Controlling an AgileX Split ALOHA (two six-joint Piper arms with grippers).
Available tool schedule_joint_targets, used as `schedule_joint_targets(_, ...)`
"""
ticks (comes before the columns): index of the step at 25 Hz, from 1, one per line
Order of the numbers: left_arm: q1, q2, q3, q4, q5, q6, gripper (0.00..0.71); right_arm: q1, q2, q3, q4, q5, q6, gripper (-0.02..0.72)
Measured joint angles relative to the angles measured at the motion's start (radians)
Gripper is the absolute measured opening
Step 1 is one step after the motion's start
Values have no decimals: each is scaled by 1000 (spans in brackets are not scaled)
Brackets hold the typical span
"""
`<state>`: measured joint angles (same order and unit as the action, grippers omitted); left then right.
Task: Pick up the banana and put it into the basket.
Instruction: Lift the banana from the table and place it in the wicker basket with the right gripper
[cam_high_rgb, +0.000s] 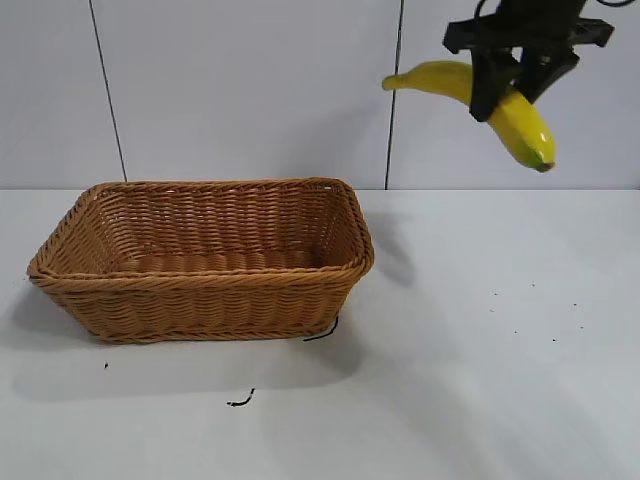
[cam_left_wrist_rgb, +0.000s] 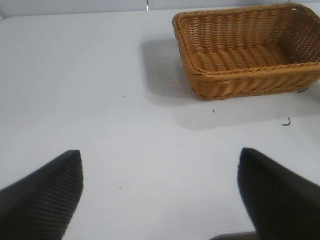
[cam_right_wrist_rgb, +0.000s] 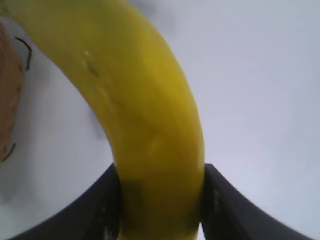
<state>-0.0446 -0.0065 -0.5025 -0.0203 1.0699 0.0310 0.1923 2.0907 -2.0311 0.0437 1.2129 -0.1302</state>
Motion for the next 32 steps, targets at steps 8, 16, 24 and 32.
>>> schedule_joint_targets(8, 0, 0, 0, 0, 0, 0, 635, 171, 1, -80, 4, -30, -3, 292)
schedule_joint_targets(16, 0, 0, 0, 0, 0, 0, 635, 352, 91, -82, 12, -152, -51, 292)
schedule_joint_targets(24, 0, 0, 0, 0, 0, 0, 635, 429, 222, -82, 14, -315, -57, 292)
schedule_joint_targets(32, 0, 0, 0, 0, 0, 0, 635, 428, 306, -82, 11, -353, -66, 292)
